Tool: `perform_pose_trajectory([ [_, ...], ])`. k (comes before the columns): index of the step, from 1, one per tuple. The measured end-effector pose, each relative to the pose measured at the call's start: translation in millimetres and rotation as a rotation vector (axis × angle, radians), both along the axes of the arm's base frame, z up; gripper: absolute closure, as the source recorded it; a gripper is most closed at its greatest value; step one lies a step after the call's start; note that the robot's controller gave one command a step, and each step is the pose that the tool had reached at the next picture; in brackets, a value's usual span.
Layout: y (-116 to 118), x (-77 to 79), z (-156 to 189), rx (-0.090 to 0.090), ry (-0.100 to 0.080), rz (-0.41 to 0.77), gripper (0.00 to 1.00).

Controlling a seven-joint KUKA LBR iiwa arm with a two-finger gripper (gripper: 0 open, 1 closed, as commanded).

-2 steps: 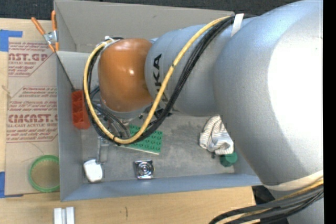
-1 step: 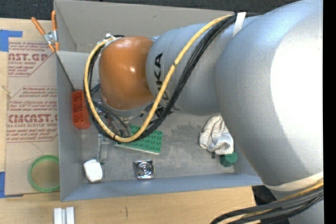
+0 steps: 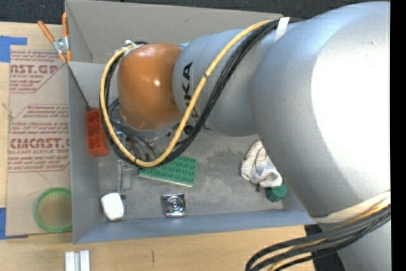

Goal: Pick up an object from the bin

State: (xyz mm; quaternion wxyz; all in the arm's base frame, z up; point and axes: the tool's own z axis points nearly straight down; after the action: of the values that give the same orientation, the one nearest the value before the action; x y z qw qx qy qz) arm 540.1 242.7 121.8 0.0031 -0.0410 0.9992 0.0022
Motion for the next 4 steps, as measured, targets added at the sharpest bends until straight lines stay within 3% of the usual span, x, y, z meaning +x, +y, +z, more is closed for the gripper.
perform_pose_trajectory([
  [1, -10, 23.1, -35, -0.004, 0.006, 0.078, 0.00],
  [2, -24, 30.7, -20, -0.002, 0.006, 0.023, 0.00],
  [3, -71, 19.2, -10, 0.001, 0.002, -0.018, 0.00],
  [4, -104, 10.5, -32, -0.003, 0.002, -0.018, 0.00],
])
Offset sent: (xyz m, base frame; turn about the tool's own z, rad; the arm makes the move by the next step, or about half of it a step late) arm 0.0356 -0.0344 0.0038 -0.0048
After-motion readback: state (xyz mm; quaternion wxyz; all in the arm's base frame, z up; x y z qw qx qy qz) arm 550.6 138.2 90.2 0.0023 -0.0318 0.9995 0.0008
